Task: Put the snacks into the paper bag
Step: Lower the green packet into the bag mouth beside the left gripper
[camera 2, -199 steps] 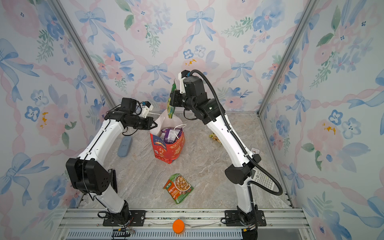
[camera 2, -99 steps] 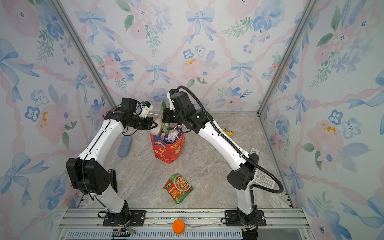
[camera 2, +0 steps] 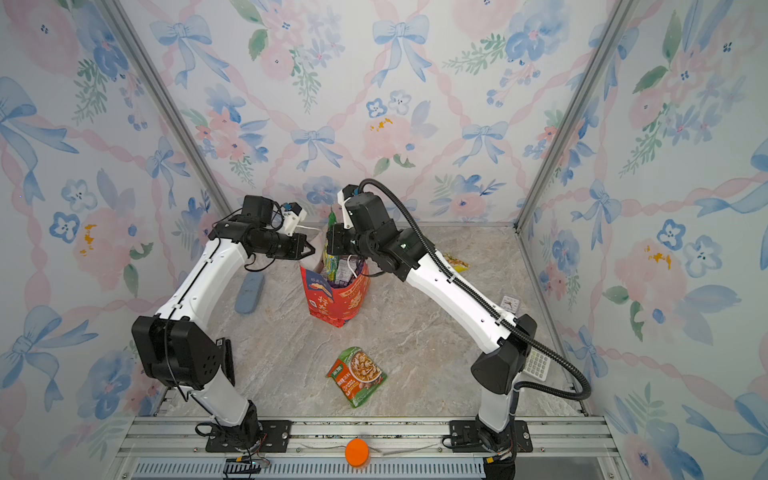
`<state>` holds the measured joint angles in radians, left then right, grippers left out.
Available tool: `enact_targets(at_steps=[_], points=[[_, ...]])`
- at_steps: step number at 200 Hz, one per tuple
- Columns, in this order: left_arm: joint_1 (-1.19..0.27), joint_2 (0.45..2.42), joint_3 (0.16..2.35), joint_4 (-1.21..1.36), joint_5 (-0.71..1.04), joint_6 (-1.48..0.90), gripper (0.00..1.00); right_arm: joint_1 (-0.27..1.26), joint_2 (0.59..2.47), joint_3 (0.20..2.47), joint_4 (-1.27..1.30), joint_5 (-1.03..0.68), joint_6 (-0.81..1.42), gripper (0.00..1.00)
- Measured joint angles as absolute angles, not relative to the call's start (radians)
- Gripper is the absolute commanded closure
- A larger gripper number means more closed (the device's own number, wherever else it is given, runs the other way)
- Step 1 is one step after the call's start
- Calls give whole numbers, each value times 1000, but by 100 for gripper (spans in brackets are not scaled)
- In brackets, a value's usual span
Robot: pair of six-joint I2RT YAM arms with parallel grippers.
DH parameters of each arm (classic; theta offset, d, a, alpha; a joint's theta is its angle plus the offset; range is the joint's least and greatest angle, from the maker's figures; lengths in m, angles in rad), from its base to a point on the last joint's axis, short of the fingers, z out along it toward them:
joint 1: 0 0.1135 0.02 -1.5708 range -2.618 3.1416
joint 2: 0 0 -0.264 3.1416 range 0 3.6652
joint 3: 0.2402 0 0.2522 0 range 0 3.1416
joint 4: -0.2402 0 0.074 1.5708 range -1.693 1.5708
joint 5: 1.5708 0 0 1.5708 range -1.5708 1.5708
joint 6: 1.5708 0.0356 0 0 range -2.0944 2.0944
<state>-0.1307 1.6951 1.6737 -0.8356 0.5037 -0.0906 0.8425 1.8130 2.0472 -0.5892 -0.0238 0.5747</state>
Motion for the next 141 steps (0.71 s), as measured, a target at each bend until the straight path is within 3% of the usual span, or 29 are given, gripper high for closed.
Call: enact_targets(at_steps=[141], points=[[-131,1695,1673,-836,507,-91,100,847,1834,1966,-485,-19,669,100]])
